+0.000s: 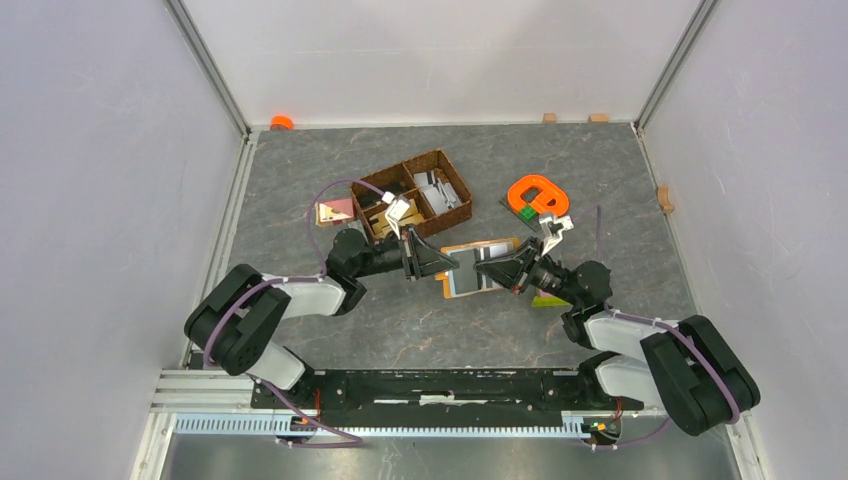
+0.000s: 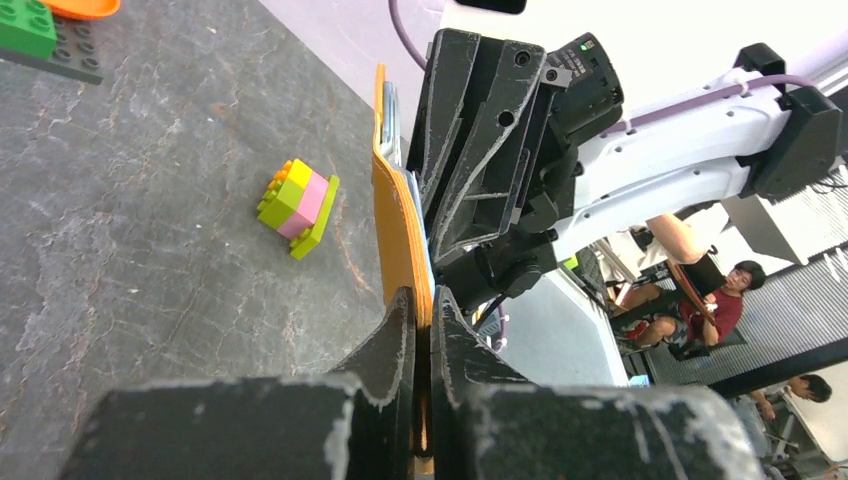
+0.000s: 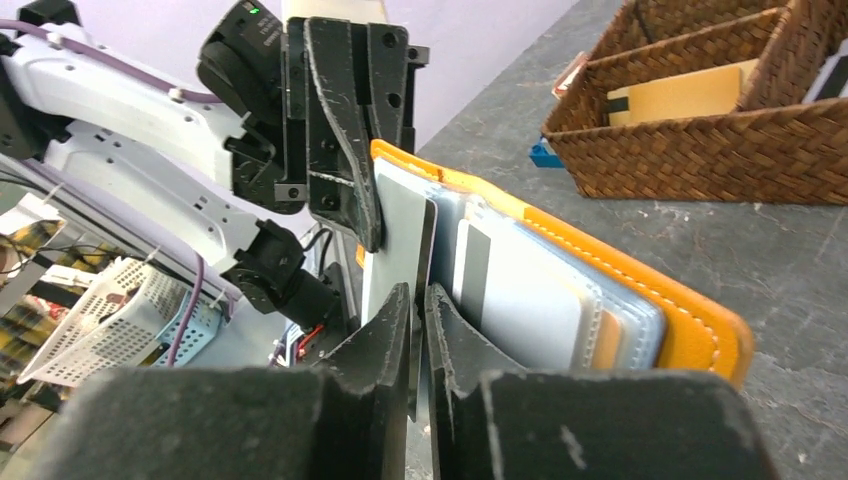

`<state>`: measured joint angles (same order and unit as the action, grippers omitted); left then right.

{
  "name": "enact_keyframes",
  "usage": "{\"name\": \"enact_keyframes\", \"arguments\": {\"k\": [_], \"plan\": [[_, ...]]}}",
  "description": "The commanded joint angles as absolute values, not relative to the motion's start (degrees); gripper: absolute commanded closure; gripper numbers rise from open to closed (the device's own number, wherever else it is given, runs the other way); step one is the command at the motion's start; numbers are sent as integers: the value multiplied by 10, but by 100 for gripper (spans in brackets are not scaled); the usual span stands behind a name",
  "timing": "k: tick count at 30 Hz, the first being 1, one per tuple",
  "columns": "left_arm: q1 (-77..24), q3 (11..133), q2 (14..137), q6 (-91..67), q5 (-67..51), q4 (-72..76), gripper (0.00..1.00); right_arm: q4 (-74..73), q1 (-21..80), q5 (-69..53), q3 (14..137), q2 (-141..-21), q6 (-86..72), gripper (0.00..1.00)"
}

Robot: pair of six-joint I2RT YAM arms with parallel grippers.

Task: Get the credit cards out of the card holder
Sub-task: Remove the credit card from the card holder.

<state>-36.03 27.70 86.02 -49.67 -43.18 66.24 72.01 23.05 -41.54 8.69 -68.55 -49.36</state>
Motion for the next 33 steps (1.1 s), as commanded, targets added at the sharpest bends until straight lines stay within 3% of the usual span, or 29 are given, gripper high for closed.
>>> {"name": "enact_keyframes", "arguments": {"k": [1, 4, 10, 18, 22, 33], "plan": [[-367, 279, 876, -531, -458, 733, 98, 861, 241, -470, 89, -690, -549, 84], [-367, 279, 882, -540, -460, 746, 98, 878, 241, -474, 87, -691, -555, 86], [-364, 281, 890, -549, -460, 753, 98, 933, 242, -481, 83, -700, -591, 100], [-355, 273, 890, -559, -454, 765, 88, 893, 240, -469, 86, -698, -574, 100], [-351, 268, 885, -558, -453, 771, 98, 865, 232, -462, 83, -690, -560, 100], [-340, 256, 884, -575, -448, 799, 98, 875, 201, -450, 67, -685, -573, 100]]}}
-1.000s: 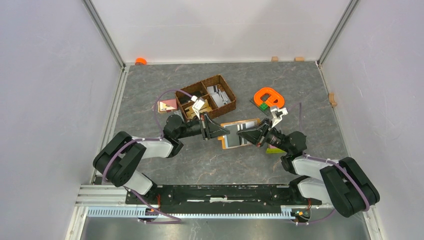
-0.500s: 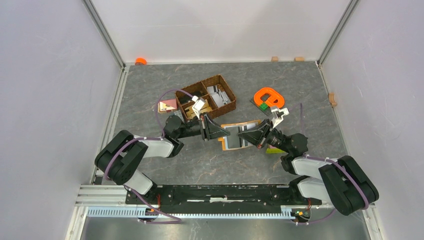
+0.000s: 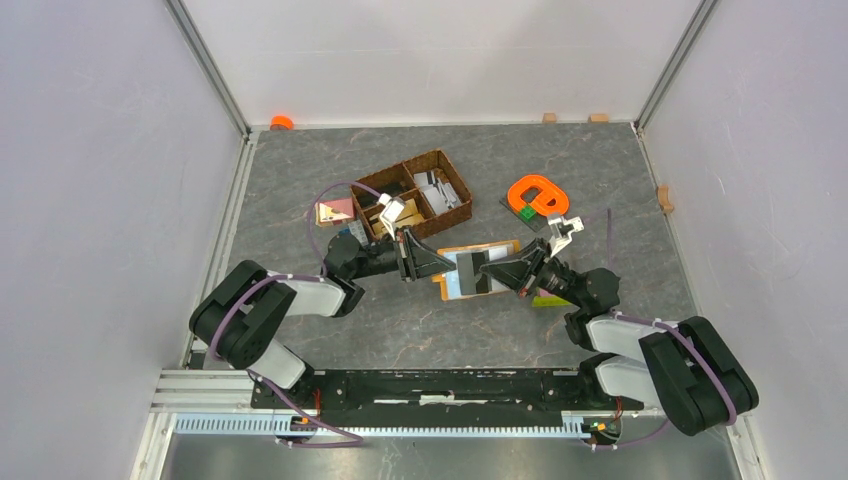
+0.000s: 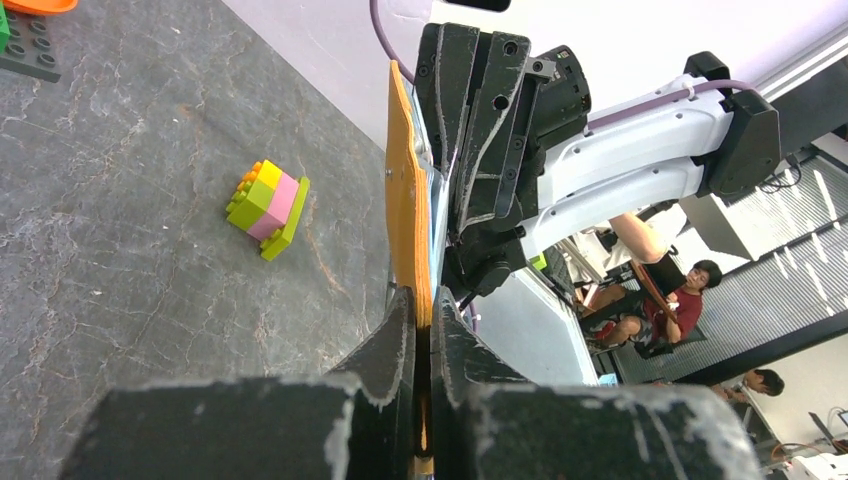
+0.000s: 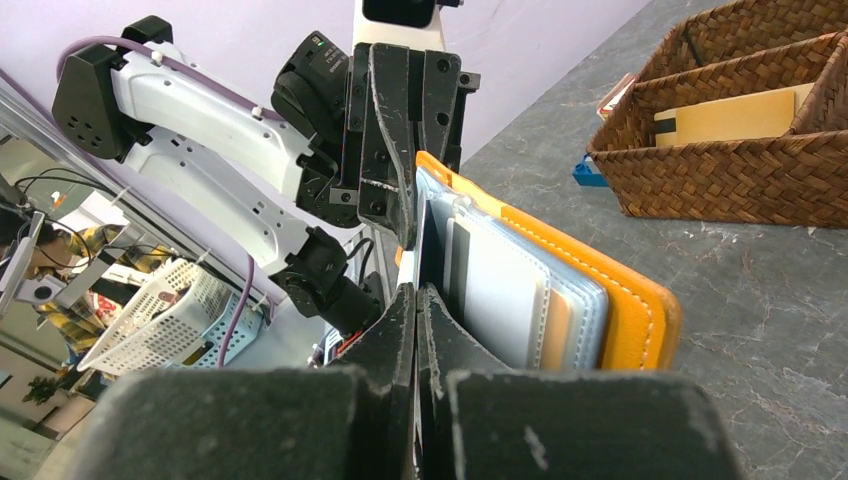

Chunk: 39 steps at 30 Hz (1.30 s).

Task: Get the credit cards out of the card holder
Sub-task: Remove the credit card from the card holder.

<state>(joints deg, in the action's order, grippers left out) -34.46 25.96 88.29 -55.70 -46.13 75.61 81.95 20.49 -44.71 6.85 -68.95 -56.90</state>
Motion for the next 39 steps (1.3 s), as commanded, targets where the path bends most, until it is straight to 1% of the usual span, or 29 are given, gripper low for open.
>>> {"name": "enact_keyframes", "arguments": {"k": [1, 4, 5, 8, 13, 16, 18, 19, 22, 24, 33, 39], "plan": [[-341, 257, 883, -575, -448, 798, 98, 875, 201, -451, 67, -686, -573, 100], [-340, 256, 883, -574, -447, 798, 98, 874, 201, -452, 68, -685, -570, 100], [-340, 256, 883, -575, -447, 798, 98, 870, 202, -453, 69, -684, -568, 96], [-341, 256, 884, -576, -447, 801, 98, 852, 204, -453, 72, -681, -555, 81], [-340, 254, 880, -582, -448, 809, 98, 808, 224, -452, 86, -690, -527, 70], [-340, 253, 876, -585, -449, 815, 98, 779, 233, -449, 95, -697, -509, 69], [-341, 252, 874, -586, -450, 818, 98, 770, 234, -450, 100, -703, -506, 70], [-341, 252, 874, -587, -451, 820, 98, 769, 234, -451, 101, -706, -506, 73], [-341, 251, 874, -590, -451, 825, 98, 768, 235, -449, 101, -708, -507, 90], [-340, 249, 872, -588, -450, 826, 98, 763, 234, -445, 100, -707, -505, 99], [-329, 241, 863, -582, -435, 809, 98, 737, 182, -405, 63, -657, -501, 100], [-322, 240, 847, -549, -403, 727, 98, 688, 155, -372, 47, -615, -477, 100]]}}
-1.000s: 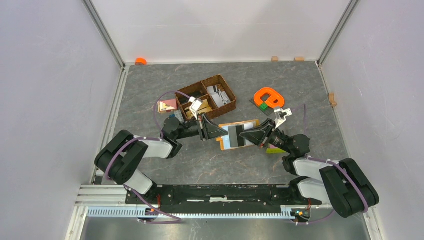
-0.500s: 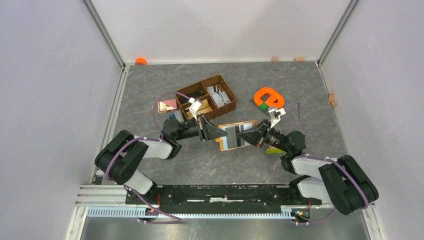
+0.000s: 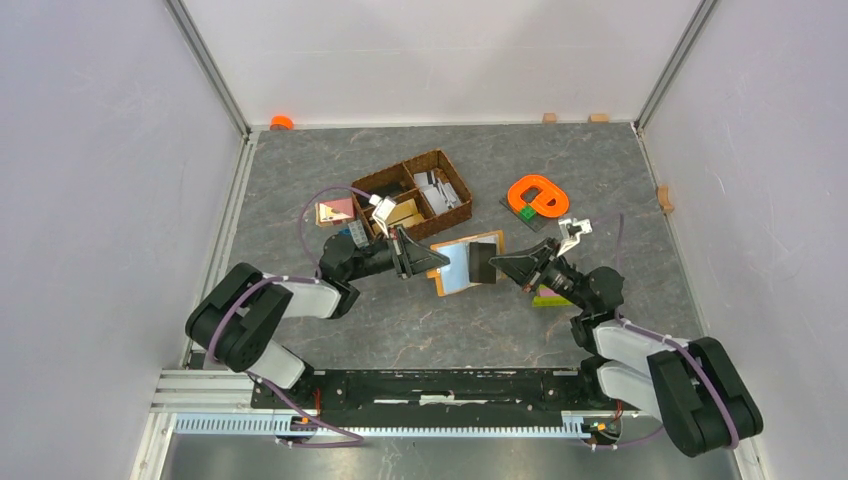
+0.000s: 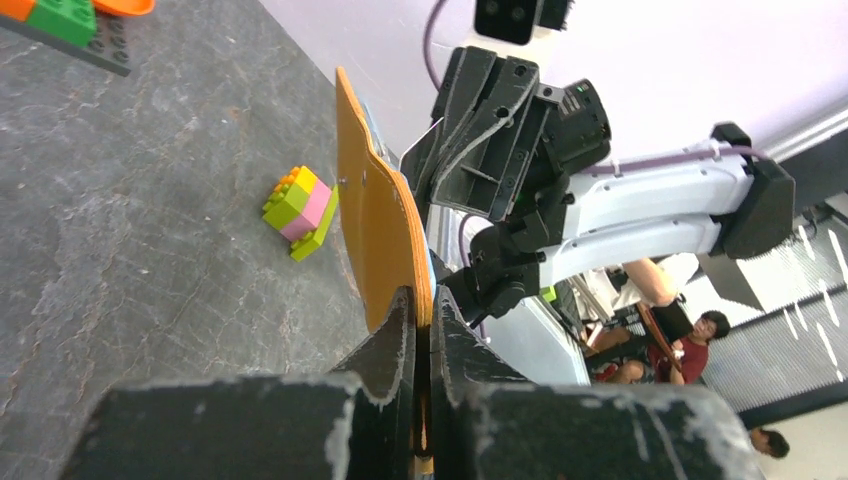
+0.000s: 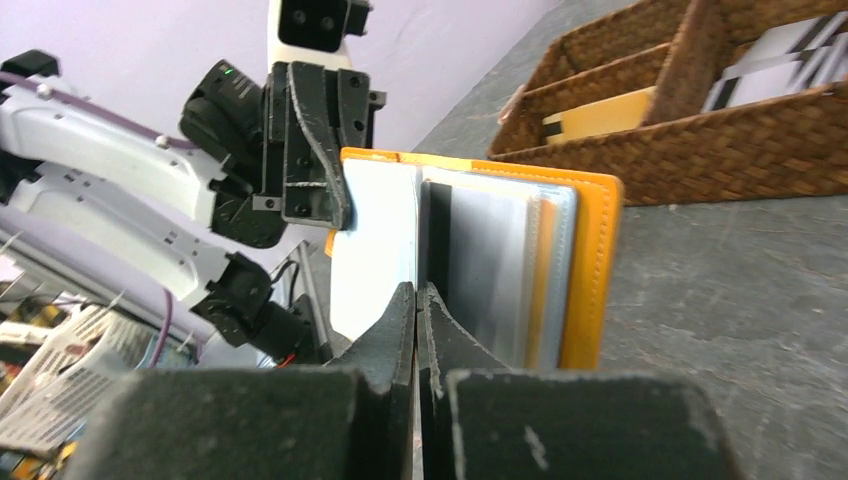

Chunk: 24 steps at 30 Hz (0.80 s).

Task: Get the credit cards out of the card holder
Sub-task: Remove the credit card from the card holder, then place the credit card in the storage box.

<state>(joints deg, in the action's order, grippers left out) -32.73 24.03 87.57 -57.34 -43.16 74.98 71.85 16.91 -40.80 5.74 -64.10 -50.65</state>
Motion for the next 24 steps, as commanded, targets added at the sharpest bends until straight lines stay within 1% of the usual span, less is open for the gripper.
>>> {"name": "enact_keyframes", "arguments": {"k": [1, 8, 15, 19, 21, 24], "plan": [[-321, 240, 838, -540, -396, 703, 98, 676, 153, -366, 47, -604, -470, 100], [-319, 237, 726, -442, -294, 494, 98, 591, 154, -320, 58, -540, -412, 100], [-319, 229, 614, -409, -178, 359, 98, 479, 189, -254, 123, -527, -339, 100], [-320, 225, 539, -407, -85, 275, 98, 384, 250, -171, 204, -563, -256, 100], [-319, 218, 493, -402, -33, 234, 98, 370, 269, -146, 243, -594, -231, 100], [-319, 203, 422, -422, 80, 175, 98, 335, 287, -122, 315, -658, -196, 100]]}}
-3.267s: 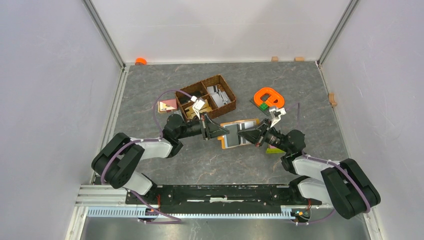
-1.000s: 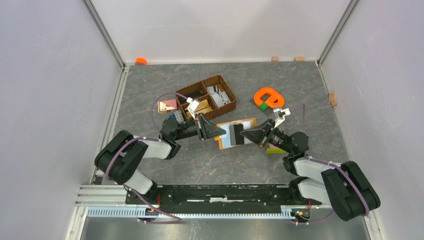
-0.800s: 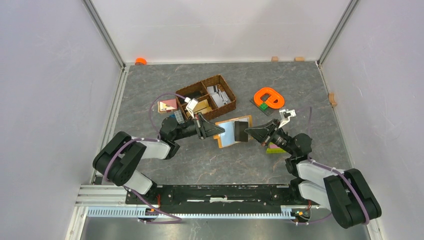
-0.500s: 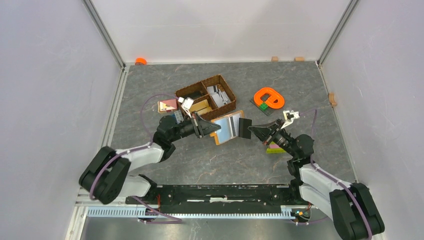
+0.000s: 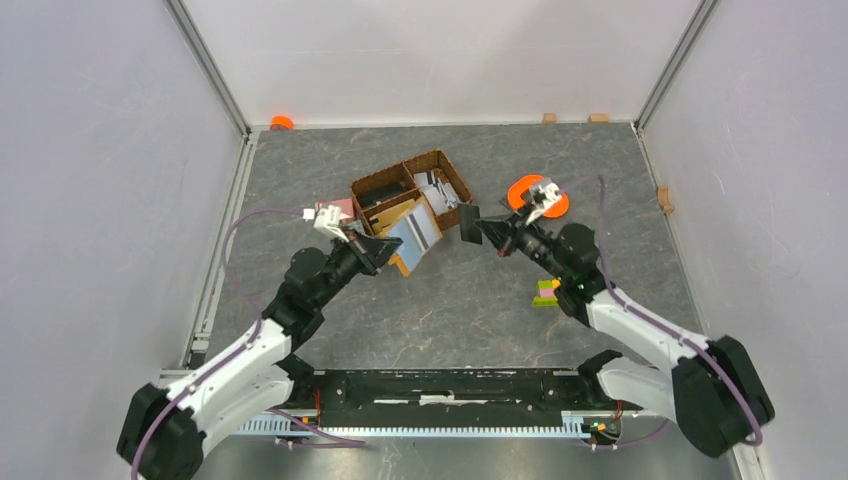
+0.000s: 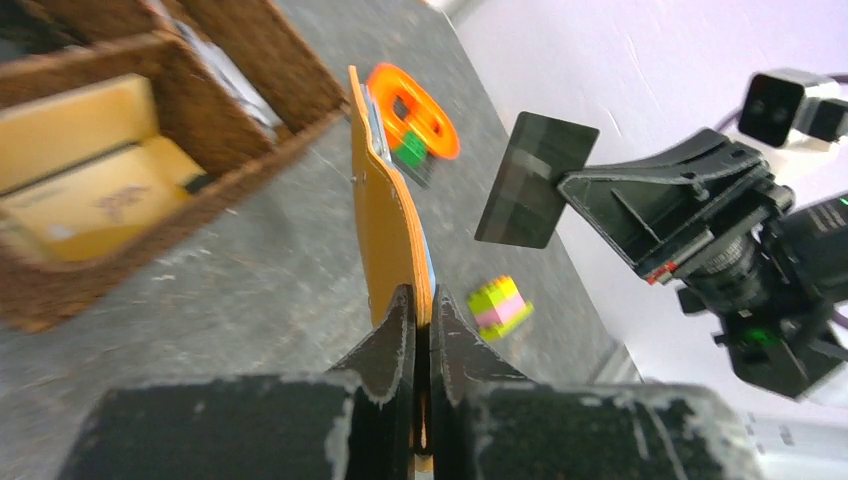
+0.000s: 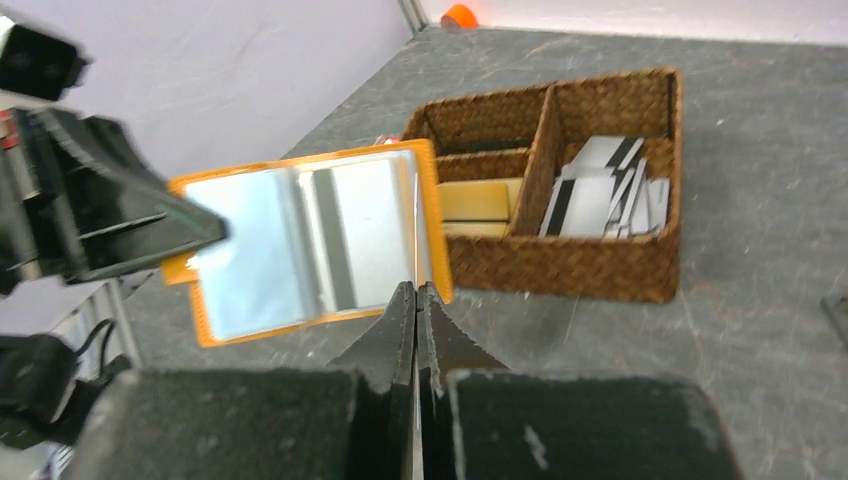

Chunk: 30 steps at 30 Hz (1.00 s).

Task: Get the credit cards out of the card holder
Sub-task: Place the credit card in the storage box.

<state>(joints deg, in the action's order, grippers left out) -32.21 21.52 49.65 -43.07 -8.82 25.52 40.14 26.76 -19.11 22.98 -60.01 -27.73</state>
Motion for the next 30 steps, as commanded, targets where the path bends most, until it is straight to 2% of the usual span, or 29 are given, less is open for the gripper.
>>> {"name": "enact_keyframes", "arguments": {"k": [1, 4, 11, 19, 24, 30], "plan": [[-319, 197, 400, -433, 108, 160, 98, 316, 293, -117, 348, -684, -181, 100], [-319, 190, 363, -451, 167, 129, 98, 276, 313, -94, 435, -759, -128, 100], [-319, 186, 328, -459, 188, 114, 98, 283, 372, -38, 556, -879, 20, 100], [-319, 160, 303, -478, 210, 121, 98, 189, 400, -62, 765, -1053, 166, 100], [-319, 157, 276, -476, 228, 106, 98, 216, 413, -32, 818, -1116, 257, 100], [-319, 161, 268, -475, 219, 100, 98, 182, 415, 19, 911, -1187, 335, 100]]}}
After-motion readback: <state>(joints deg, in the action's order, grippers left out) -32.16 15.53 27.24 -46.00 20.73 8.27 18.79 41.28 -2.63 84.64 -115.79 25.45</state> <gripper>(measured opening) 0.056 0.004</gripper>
